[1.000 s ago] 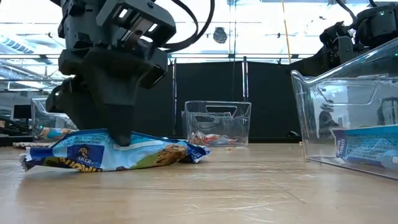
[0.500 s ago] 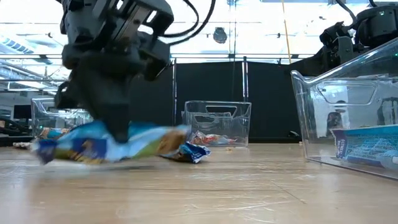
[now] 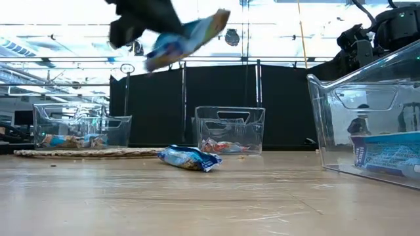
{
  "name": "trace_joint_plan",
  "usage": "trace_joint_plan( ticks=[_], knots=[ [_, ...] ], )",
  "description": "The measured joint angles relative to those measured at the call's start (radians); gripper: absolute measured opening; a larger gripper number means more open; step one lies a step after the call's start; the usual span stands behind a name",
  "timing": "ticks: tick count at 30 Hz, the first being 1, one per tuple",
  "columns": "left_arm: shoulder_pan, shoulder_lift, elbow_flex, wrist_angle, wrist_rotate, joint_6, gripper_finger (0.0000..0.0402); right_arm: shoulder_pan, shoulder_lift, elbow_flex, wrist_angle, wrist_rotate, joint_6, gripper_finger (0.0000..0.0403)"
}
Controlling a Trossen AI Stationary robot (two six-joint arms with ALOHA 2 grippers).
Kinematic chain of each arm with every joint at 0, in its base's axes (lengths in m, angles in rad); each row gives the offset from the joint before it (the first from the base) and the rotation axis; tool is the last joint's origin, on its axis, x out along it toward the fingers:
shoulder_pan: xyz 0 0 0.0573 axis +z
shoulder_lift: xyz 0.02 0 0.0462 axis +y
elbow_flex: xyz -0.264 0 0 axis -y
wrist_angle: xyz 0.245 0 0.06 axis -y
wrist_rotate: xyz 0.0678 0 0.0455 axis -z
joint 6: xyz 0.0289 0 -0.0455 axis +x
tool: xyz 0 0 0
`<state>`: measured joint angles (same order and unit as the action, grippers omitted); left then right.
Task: Pick and place Granola Bars by type
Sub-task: Put the blue granola bar into the bottom transparent bin
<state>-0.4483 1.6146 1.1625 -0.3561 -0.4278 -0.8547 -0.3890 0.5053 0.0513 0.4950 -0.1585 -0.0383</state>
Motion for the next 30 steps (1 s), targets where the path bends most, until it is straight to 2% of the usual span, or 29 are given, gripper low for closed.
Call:
trace_joint_plan(
  ticks=[2,5,9,12,15,22,30],
  knots=[
    [-0.006,-0.001,0.0,0.098,-0.04,0.134,0.0005,0.0,0.0,0.0,-0.001,0.0,0.0,0.0173],
    [-0.006,0.027,0.0,0.32,-0.027,0.367,0.0005,0.0,0.0,0.0,-0.002,0.0,0.0,0.0173],
    [-0.011,0.093,0.0,0.619,0.117,0.709,0.0005,0.0,0.0,0.0,-0.001,0.0,0.0,0.0173],
    [-0.006,0.135,0.0,0.809,0.197,0.841,0.0005,0.0,0.0,0.0,-0.001,0.0,0.0,0.0173],
    [0.021,0.179,0.0,0.939,0.265,0.901,0.0005,0.0,0.0,0.0,0.001,0.0,0.0,0.0173],
    [0.1,0.276,0.0,1.163,0.433,0.889,0.0005,0.0,0.0,0.0,0.001,0.0,0.0,0.0174],
    [0.154,0.377,0.0,1.306,0.508,0.862,0.0005,0.0,0.0,0.0,0.001,0.0,0.0,0.0174]
  ],
)
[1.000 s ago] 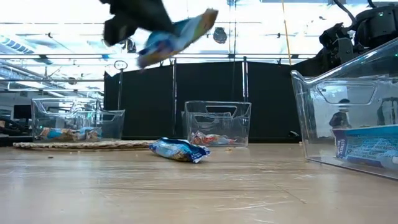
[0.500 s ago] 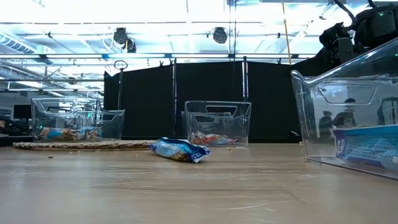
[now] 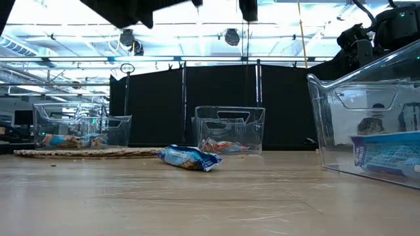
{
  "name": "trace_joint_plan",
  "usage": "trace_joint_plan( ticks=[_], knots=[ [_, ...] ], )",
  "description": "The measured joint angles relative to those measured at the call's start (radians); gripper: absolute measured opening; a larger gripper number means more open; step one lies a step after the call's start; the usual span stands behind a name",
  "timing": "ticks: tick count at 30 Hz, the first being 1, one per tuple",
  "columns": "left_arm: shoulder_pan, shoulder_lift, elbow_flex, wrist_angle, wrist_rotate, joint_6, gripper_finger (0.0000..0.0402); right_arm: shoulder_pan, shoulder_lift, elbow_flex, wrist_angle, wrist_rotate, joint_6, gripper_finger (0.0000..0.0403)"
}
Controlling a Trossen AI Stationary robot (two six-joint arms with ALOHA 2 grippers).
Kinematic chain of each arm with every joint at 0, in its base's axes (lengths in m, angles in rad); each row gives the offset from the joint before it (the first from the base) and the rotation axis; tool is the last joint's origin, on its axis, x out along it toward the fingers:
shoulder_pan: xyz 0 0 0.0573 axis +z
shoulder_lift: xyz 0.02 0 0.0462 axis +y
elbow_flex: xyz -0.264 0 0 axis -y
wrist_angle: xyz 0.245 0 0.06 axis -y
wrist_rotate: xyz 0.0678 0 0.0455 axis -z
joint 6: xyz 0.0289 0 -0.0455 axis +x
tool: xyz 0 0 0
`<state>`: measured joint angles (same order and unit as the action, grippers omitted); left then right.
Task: Pick and place Granola Bars by type
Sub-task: Put the blue granola bar into the bottom transparent bin
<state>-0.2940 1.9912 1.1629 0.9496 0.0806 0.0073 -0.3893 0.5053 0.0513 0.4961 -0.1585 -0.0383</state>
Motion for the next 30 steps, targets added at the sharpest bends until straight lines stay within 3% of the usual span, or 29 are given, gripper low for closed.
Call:
trace_joint_plan(
  ticks=[8,18,30],
  knots=[
    [0.047,0.055,0.031,-0.042,-0.032,-0.141,0.0005,0.0,0.0,0.0,0.0,0.0,0.0,0.0174],
    [0.055,0.052,0.295,-0.621,-0.026,-0.105,0.0005,0.0,0.0,0.0,0.0,0.0,0.0,0.0174],
    [0.029,0.054,0.296,-0.632,-0.028,-0.04,0.0005,0.0,0.0,0.0,0.0,0.0,0.0,0.0174]
  ],
)
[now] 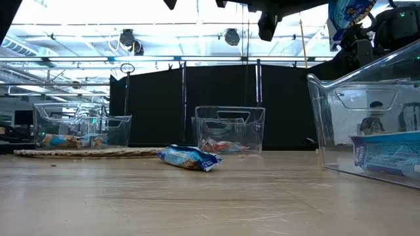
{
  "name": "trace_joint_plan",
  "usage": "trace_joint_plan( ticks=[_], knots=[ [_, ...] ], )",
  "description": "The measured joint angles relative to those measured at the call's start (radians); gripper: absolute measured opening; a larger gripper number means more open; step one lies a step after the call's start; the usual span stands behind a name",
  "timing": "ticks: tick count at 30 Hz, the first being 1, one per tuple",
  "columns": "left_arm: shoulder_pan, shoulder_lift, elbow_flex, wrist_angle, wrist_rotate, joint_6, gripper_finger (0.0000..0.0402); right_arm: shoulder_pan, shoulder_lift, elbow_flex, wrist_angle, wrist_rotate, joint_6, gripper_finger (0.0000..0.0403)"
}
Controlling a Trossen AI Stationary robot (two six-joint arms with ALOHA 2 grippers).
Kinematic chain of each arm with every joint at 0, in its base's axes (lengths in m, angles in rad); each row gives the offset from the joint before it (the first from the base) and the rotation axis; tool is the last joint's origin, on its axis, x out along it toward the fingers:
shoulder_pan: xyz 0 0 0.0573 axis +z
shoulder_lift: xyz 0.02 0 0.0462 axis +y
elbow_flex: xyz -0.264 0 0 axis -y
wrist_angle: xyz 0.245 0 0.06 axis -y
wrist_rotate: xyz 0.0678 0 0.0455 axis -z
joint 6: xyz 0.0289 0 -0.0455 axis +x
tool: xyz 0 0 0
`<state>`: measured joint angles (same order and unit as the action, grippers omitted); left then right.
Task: Pick and place Granola Bars by type
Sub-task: Put the blue granola bar into the bottom transparent bin
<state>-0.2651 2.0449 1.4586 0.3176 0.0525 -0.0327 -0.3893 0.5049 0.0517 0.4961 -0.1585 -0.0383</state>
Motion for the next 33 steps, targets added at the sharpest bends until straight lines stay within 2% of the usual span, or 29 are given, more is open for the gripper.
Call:
trace_joint_plan(
  ticks=[8,12,16,18,21,23,27,33],
  knots=[
    [-0.004,0.0,0.0,0.001,0.001,0.031,0.0004,0.0,0.001,0.0,0.016,0.0,-0.002,0.0174],
    [-0.004,0.0,0.0,0.001,0.001,0.037,0.0007,0.0,0.0,0.0,0.03,0.001,0.157,0.0174],
    [-0.004,0.0,0.0,0.001,0.001,0.061,0.0004,0.0,-0.002,0.0,0.023,-0.007,0.205,0.0174],
    [-0.004,0.0,0.0,0.01,0.002,0.061,0.0006,0.0,-0.017,0.0,0.022,-0.052,0.247,0.0174],
    [0.0,0.0,0.0,0.017,0.012,0.057,0.0004,0.0,-0.043,0.0,0.023,-0.184,0.263,0.0174],
    [0.002,0.0,0.0,0.014,0.025,0.055,0.0004,0.0,-0.073,0.0,0.02,-0.252,0.273,0.0174],
    [0.002,0.0,0.0,0.016,0.026,0.053,0.0004,0.0,-0.164,0.0,-0.004,-0.318,0.288,0.0174],
    [0.002,0.0,0.0,0.001,0.027,0.046,0.0005,0.0,-0.373,0.0,-0.185,-0.266,0.254,0.0174]
  ],
)
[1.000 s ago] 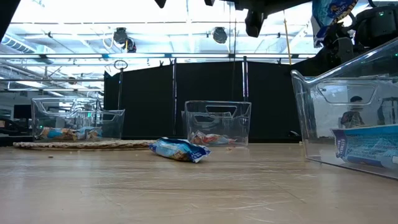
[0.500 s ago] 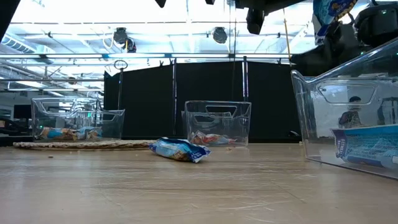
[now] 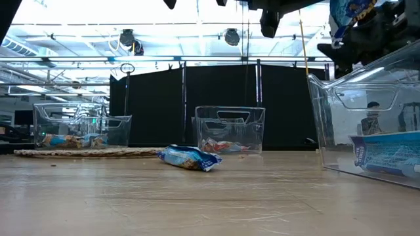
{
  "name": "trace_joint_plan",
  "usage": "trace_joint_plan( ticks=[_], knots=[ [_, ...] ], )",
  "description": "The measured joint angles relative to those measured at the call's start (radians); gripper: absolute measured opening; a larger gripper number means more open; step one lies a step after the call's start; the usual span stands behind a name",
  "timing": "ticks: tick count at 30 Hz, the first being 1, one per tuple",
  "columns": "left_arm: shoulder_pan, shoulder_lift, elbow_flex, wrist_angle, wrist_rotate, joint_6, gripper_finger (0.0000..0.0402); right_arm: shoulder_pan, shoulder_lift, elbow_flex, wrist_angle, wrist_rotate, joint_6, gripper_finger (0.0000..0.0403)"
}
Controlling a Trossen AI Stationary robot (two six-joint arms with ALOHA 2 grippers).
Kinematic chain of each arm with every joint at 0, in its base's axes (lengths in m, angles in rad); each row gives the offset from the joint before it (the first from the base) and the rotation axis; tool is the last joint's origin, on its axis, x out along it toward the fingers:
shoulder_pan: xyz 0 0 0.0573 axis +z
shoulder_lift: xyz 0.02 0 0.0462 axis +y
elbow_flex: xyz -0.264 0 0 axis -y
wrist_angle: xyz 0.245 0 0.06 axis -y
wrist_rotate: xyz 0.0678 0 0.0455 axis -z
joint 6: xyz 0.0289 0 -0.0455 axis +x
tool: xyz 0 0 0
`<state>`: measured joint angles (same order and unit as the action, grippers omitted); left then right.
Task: Pick and place Granola Bars by type
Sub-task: Put the blue granola bar into the bottom transparent bin
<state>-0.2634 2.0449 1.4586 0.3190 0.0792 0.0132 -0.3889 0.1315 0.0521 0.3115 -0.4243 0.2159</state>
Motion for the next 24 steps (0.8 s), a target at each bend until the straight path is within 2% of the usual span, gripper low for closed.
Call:
trace_joint_plan(
  ticks=[4,8,14,18,24],
  knots=[
    [0.0,0.0,-0.001,-0.006,0.0,-0.004,0.0005,0.0,-0.132,0.0,-0.153,0.04,-0.043,0.0174],
    [0.0,0.0,-0.001,-0.012,0.0,-0.003,0.0004,0.006,-0.125,0.0,-0.153,0.002,-0.086,0.0174],
    [0.001,0.0,-0.001,-0.018,0.0,0.004,0.0006,0.04,-0.129,-0.003,-0.162,0.004,-0.158,0.0174],
    [0.002,0.0,-0.001,-0.018,-0.001,0.004,0.0006,0.066,-0.131,-0.038,-0.089,0.01,-0.165,0.0173],
    [0.002,0.0,-0.001,-0.017,-0.001,0.001,0.0005,0.114,-0.129,-0.038,-0.1,0.028,-0.189,0.0173]
  ],
)
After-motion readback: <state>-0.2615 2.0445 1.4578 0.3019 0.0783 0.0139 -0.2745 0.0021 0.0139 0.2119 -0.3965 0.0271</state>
